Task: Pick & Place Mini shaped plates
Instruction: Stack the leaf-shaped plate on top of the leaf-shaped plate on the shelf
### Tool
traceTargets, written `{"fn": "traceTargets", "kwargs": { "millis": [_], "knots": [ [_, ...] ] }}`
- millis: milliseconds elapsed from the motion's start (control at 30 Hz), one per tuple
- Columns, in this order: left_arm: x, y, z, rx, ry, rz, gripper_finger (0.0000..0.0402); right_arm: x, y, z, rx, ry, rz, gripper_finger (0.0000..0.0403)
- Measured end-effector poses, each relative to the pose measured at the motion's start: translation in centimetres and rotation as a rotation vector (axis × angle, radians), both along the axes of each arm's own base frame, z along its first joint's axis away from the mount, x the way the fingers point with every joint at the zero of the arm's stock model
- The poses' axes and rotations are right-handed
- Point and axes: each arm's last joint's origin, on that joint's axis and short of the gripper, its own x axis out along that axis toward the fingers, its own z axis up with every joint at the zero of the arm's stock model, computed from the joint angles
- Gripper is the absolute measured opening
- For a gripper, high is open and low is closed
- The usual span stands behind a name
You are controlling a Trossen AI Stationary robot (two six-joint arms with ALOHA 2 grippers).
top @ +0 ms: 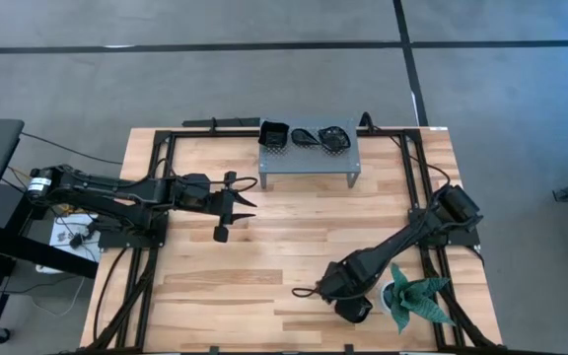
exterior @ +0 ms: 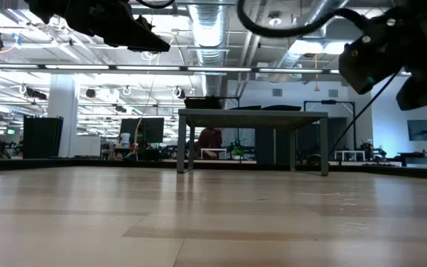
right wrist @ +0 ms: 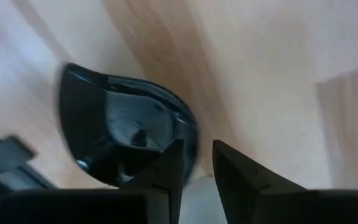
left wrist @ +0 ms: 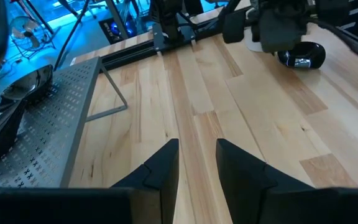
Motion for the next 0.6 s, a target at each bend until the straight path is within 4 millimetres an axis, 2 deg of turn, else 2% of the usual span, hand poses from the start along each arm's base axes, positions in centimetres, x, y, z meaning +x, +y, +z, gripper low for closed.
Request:
{"fn": "traceTargets", "kwargs": {
  "millis": [233, 367, 467, 600],
  "knots": [
    [0.0, 0.0, 0.0, 0.0, 0.0, 0.001, 0.0108, 1.3, 1.0, 0.1, 0.125, -0.1, -0.076, 0.0079],
    [0.0, 0.0, 0.0, -0.016, 0.001, 0.007, 0.0108, 1.8, 2.9, 0.5, 0.232, -0.185, -0.126, 0.0079],
    [0.0, 0.0, 0.0, -0.041, 0.002, 0.017, 0.0108, 1.3, 4.4, 0.7, 0.267, -0.202, -0.155, 0.0079],
    [0.0, 0.0, 0.0, -0.045, 0.002, 0.018, 0.0108, 0.4, 5.0, 0.5, 0.204, -0.18, -0.178, 0.0079]
  ]
}}
